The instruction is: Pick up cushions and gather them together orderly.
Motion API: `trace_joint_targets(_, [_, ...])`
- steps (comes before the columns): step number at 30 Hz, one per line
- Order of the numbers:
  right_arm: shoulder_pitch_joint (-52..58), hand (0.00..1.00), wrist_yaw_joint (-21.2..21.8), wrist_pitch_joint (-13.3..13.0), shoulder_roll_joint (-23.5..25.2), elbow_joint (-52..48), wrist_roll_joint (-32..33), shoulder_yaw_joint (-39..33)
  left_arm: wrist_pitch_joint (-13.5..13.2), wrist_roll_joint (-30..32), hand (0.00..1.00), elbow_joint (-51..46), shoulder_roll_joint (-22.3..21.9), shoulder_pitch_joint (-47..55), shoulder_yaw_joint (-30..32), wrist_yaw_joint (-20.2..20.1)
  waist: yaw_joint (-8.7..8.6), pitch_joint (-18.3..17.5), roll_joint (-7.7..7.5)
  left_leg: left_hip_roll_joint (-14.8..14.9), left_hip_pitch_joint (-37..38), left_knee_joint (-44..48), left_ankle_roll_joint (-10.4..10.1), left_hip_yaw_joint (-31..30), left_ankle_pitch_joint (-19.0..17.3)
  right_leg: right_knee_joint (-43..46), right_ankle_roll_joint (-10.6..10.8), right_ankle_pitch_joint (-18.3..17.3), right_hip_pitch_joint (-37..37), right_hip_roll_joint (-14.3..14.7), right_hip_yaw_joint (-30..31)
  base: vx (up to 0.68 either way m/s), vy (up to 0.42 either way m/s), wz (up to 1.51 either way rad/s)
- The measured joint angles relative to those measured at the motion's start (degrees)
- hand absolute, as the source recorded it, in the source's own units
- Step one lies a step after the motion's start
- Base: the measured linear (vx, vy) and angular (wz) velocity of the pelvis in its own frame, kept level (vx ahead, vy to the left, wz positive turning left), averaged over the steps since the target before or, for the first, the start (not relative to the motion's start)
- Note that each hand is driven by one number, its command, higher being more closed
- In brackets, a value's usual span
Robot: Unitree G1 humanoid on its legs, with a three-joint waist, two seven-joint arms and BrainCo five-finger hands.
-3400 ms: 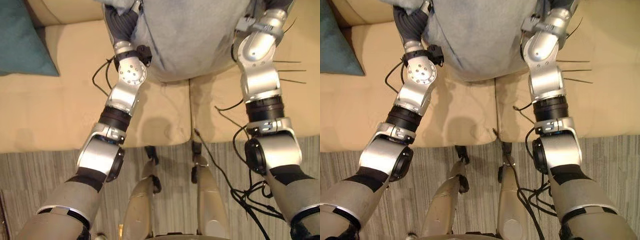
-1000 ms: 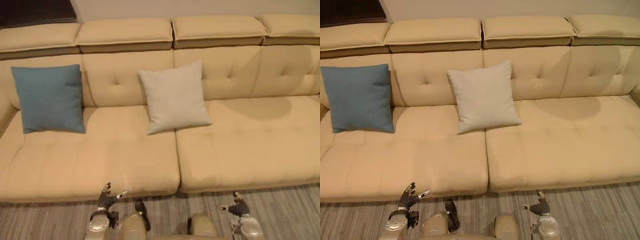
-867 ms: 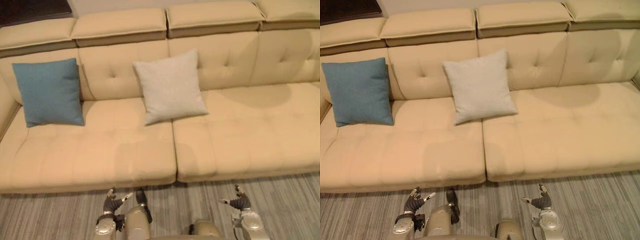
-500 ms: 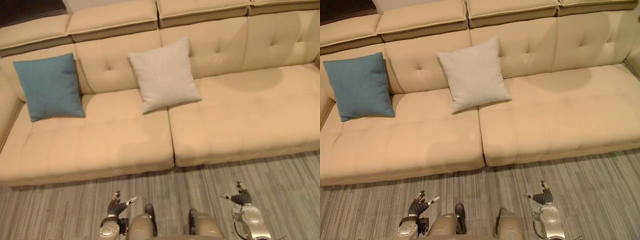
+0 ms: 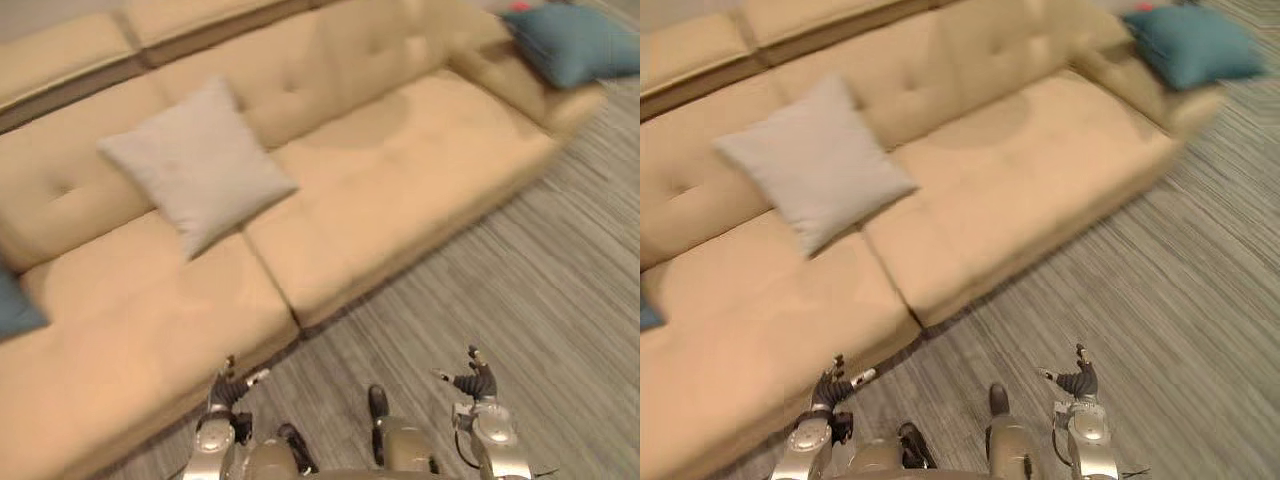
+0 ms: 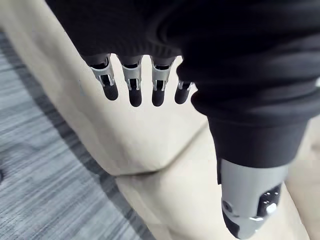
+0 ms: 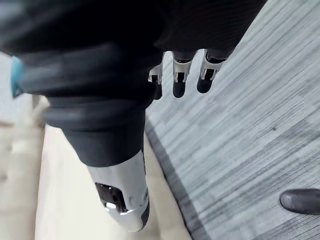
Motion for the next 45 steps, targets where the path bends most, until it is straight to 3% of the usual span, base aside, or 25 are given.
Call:
trace_joint_targets(2, [-1.18,0.0,-0.01,0.01,-0.5,2.49,-0.05,0.18,0.07,-0.01,0.0,0.09,1.46,-0.42,0.23,0.03,0.14,-0.13,-0.06,1.87,4.4,1.62,-0.82,7.87,-0.62,4.12,-3.82,-0.25,1.52,-6.43,-20.49,0.18,-0.089,-2.34])
trace_joint_targets(3, [-1.66,0.0,-0.01,0.08,-0.89,3.07,-0.11,0.49,0.2,-0.02,0.0,0.24,1.94,-0.43,0.61,0.06,0.26,-0.32,-0.51,1.92,6.12,1.77,-0.86,9.83,-0.64,5.43,-2.8,2.16,1.63,-7.32,-23.33,0.23,-0.218,-2.35])
trace_joint_targets(5, [-2.43,0.0,-0.07,0.14,-2.78,2.83,-0.18,0.55,0.83,-0.02,0.0,1.39,1.95,-1.3,0.54,-0.03,-0.44,0.17,0.62,2.5,9.26,2.65,-0.93,11.93,-0.7,7.25,0.45,0.27,0.37,-5.35,-20.59,0.23,-0.232,-1.83])
trace_joint_targets(7, [-2.39,0.0,-0.09,0.19,-4.81,2.84,-0.17,0.54,0.94,-0.04,0.0,1.93,0.49,-2.98,0.52,-0.04,-1.3,0.4,2.76,6.36,11.53,10.19,-0.63,11.68,-0.5,9.85,0.57,-2.56,-0.07,-2.27,-15.57,0.28,-0.137,-1.57])
trace_joint_targets(10, [-3.13,0.0,-1.03,0.21,-5.07,2.9,-0.28,1.38,0.8,-0.3,0.0,2.01,-1.41,-2.27,-0.6,-0.05,-0.72,0.61,4.42,11.56,7.09,30.15,8.68,-1.65,6.81,10.35,-0.66,-5.64,1.23,2.7,-5.68,0.36,-0.07,-1.88])
trace_joint_targets(11, [-3.25,0.0,-1.66,0.45,-4.93,3.16,-0.38,1.76,0.69,-0.51,0.0,2.0,-2.2,-2.17,-0.84,-0.08,-0.13,1.13,4.33,8.41,2.02,35.29,4.92,-10.6,1.75,9.57,-0.56,-6.49,2.31,3.73,-1.36,0.37,0.061,-1.87])
trace_joint_targets(14, [-3.18,0.0,-2.32,1.26,-4.68,4.77,-0.59,2.56,0.22,-2.4,0.0,2.12,-2.6,0.11,-0.77,0.06,2.25,2.57,3.22,-1.48,-8.0,32.87,3.39,-24.56,-3.48,7.43,1.19,-7.72,7.69,4.09,7.43,0.31,0.112,-1.55])
trace_joint_targets(17, [-3.24,0.0,-2.4,1.25,-5.36,4.77,-0.64,4.27,0.19,-2.79,0.0,1.96,-2.68,2.31,-0.61,0.95,3.68,3.19,4.52,-5.45,-16.05,23.08,2.48,-30.6,-2.9,5.54,3.48,-9.07,10.87,3.89,11.61,0.41,0.312,-1.17])
trace_joint_targets(18, [-3.39,0.0,-2.53,1.23,-6.2,5.04,-0.66,4.47,0.23,-3.04,0.0,1.93,-2.83,3.21,-0.18,1.37,4.59,3.04,5.57,-7.41,-18.3,12.12,-1.4,-33.38,-0.44,5.0,5.43,-10.2,11.27,4.1,13.26,0.39,0.374,-1.24])
trace_joint_targets(19, [-3.77,0.0,-2.61,1.24,-6.33,5.65,-0.68,4.29,0.28,-3.06,0.0,2.03,-3.2,3.81,0.37,1.95,6.62,2.76,7.38,-7.26,-17.67,5.23,-0.13,-34.09,6.58,4.9,7.24,-10.69,12.17,4.94,15.62,0.43,0.382,-1.15])
trace_joint_targets(23, [-4.97,0.0,-3.04,1.38,-5.65,6.82,-0.57,3.94,0.23,-3.06,0.0,1.8,-3.71,2.47,3.03,2.59,6.8,2.39,3.47,-12.16,-16.68,7.48,6.12,-31.84,1.0,2.81,10.18,-10.17,14.95,0.21,17.35,0.5,0.285,-0.06])
trace_joint_targets(25, [-5.44,0.0,-3.49,1.12,-4.38,6.88,-0.58,3.89,0.34,-3.05,0.0,1.7,-4.3,4.07,3.59,2.6,6.52,1.23,0.79,-14.54,-13.01,8.49,7.74,-29.55,-3.71,20.48,19.76,-12.0,9.43,-2.9,20.72,0.51,0.262,-0.03])
trace_joint_targets(26, [-5.44,0.0,-3.49,1.07,-4.09,6.9,-0.6,3.89,0.42,-3.05,0.0,1.68,-4.21,4.44,3.34,2.61,6.4,1.39,0.52,-14.93,-11.32,8.33,8.03,-29.51,-4.63,26.28,20.21,-10.57,7.69,-2.98,21.5,0.54,0.196,0.02])
trace_joint_targets(28, [-4.81,0.0,-3.41,1.14,-3.64,7.95,-0.63,3.87,1.56,-3.05,0.0,1.64,-2.89,4.52,1.54,2.83,6.22,1.47,0.06,-16.27,-3.7,6.01,8.74,-30.65,-6.91,44.69,19.55,-8.27,2.31,-4.66,17.67,0.55,0.085,0.17])
trace_joint_targets(29, [-4.47,0.0,-3.38,1.24,-3.86,8.2,-0.63,3.77,1.56,-3.05,0.0,1.48,-2.62,4.53,0.88,3.19,6.07,1.57,0.32,-16.55,0.54,2.96,8.74,-31.09,-6.91,47.29,16.1,-10.08,0.72,-5.94,12.95,0.57,0.011,0.11])
trace_joint_targets(31, [-5.11,0.0,-3.28,1.19,-4.23,8.17,-0.63,3.3,1.46,-3.07,0.0,0.94,-2.41,4.15,0.12,3.6,5.65,1.75,1.73,-15.93,6.91,-2.38,8.68,-32.3,-6.86,44.46,10.54,-13.12,-3.57,-6.3,5.4,0.62,-0.016,-0.05])
trace_joint_targets(33, [-6.0,0.0,-2.96,1.13,-5.16,8.13,-0.63,3.3,1.49,-3.07,0.0,1.18,-2.31,2.97,-0.04,3.57,4.33,2.42,3.19,-14.81,10.35,-4.75,8.54,-33.43,-6.79,36.53,8.63,-13.85,-7.8,-4.9,2.68,0.55,-0.068,0.12])
trace_joint_targets(34, [-6.04,0.0,-2.32,1.21,-6.52,8.13,-0.62,3.24,1.49,-3.03,0.0,1.43,-2.64,1.45,-0.08,3.58,3.05,3.32,4.8,-13.1,12.79,-5.61,7.93,-34.34,-6.45,24.75,8.34,-11.71,-10.2,-1.62,4.02,0.57,-0.134,0.44])
trace_joint_targets(36, [-4.72,0.0,-2.28,1.46,-6.39,8.08,-0.61,2.1,1.35,-2.95,0.0,2.4,-2.31,0.0,-0.07,3.69,1.79,3.42,4.02,-12.83,14.98,-5.46,4.57,-36.46,-5.32,5.84,9.44,-2.11,-9.75,1.56,11.05,0.7,-0.232,0.73])
trace_joint_targets(37, [-2.79,0.0,-2.26,1.56,-6.15,8.02,-0.6,1.47,1.32,-2.82,0.0,2.6,-2.07,-0.27,-0.05,3.73,0.92,2.71,2.69,-12.62,17.0,-3.81,1.63,-39.27,-6.78,-1.32,9.79,9.79,-8.48,2.12,16.74,0.84,-0.332,0.92])
trace_joint_targets(38, [-3.06,0.0,-2.23,2.38,-6.96,8.39,-0.58,0.67,1.27,-2.45,0.0,3.51,-4.03,-1.51,-0.3,3.6,0.49,2.63,5.49,-9.65,14.99,2.72,-1.27,-41.34,-5.86,7.21,6.7,9.82,-9.97,3.82,15.15,0.82,-0.322,0.85])
trace_joint_targets(40, [-3.48,0.0,-2.26,2.55,-7.03,8.36,-0.51,-0.38,1.15,-2.46,0.0,3.63,-4.7,-1.85,-0.39,3.57,0.32,2.69,5.34,-9.14,12.53,9.44,-2.15,-41.56,-0.85,11.64,6.58,5.14,-9.74,3.1,13.73,0.5,-0.191,0.48])
trace_joint_targets(42, [-3.59,0.0,-2.13,2.48,-6.67,7.76,-0.06,0.55,1.21,-2.49,0.0,4.31,-6.09,-2.1,-0.33,3.46,0.75,3.35,4.52,-5.71,4.55,27.87,-3.82,-40.08,12.78,11.76,5.29,0.35,-3.18,1.98,11.19,0.67,-0.24,0.57])
trace_joint_targets(43, [-3.76,0.0,-2.2,2.39,-6.21,7.61,0.7,0.38,1.19,-2.52,0.0,4.31,-6.21,-2.23,-0.33,3.29,1.36,3.4,4.87,-0.81,-0.46,37.9,0.4,-34.92,9.36,8.54,4.5,-0.63,3.09,2.12,9.0,0.58,-0.183,0.55])
trace_joint_targets(45, [-3.28,0.0,-2.2,1.92,-5.05,6.65,2.25,-0.22,1.19,-2.61,0.0,4.03,-6.17,-1.93,-0.31,3.26,2.51,3.82,3.38,1.45,-6.28,41.19,3.29,-29.16,5.15,2.08,4.63,-1.04,11.75,1.17,6.65,0.51,-0.128,0.61])
